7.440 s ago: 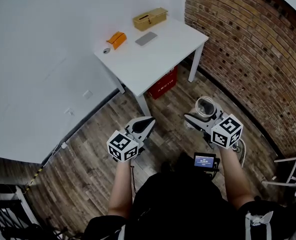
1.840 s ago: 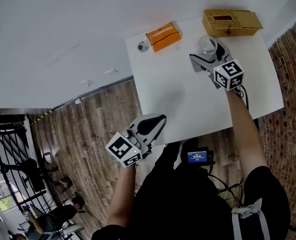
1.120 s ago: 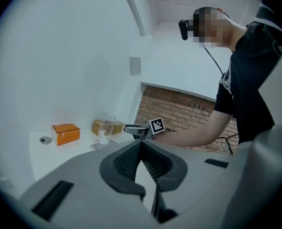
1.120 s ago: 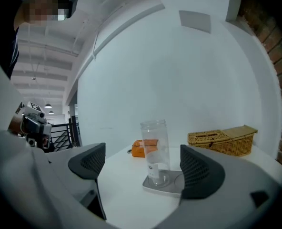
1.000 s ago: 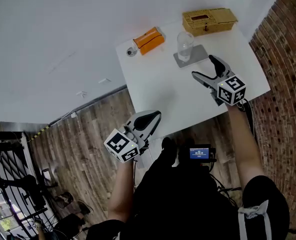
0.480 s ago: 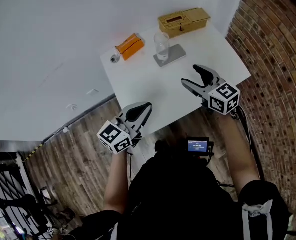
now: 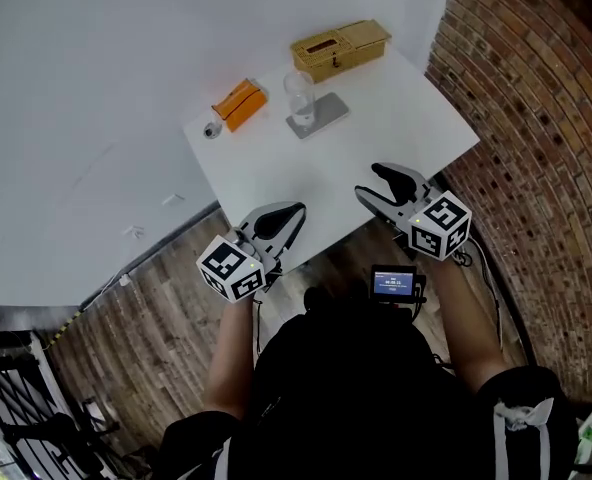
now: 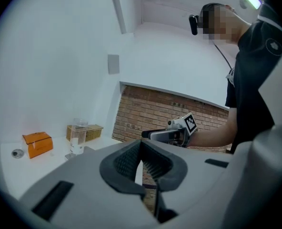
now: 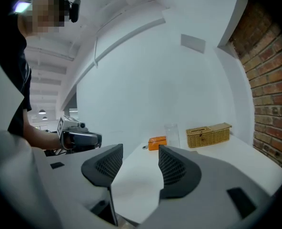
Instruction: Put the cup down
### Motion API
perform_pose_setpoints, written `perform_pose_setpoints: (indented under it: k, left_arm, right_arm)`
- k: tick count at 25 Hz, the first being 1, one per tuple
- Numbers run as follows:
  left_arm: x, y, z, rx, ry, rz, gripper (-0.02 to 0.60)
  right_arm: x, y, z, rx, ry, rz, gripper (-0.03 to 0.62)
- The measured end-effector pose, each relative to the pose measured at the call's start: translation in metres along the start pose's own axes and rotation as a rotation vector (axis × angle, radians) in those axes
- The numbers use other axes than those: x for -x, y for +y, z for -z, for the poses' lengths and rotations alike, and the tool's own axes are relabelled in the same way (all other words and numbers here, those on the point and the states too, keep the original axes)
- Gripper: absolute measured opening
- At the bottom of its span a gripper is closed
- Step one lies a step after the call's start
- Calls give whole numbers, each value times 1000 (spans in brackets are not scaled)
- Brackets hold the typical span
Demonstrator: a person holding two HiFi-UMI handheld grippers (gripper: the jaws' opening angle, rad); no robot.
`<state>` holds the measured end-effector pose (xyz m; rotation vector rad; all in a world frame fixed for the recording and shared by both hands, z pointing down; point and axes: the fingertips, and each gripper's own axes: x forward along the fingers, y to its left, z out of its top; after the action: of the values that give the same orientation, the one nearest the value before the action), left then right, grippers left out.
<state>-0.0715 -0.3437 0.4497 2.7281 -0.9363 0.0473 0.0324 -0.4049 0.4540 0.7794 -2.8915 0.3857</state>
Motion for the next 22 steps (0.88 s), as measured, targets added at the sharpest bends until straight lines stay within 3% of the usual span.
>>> perform_pose_setpoints:
  k: [5,17,22]
  left_arm:
    - [-4,-4,4,0,9,11,8]
    - [-8,-4,18,-22,73,-19,8]
    - [-5,0,22,-39,103,-45,8]
  right_arm:
    - [9,0,15,-22,10,26,241]
    - [5,-5,24,70,54,63,228]
    - [6,-6,25,90,58,69,192]
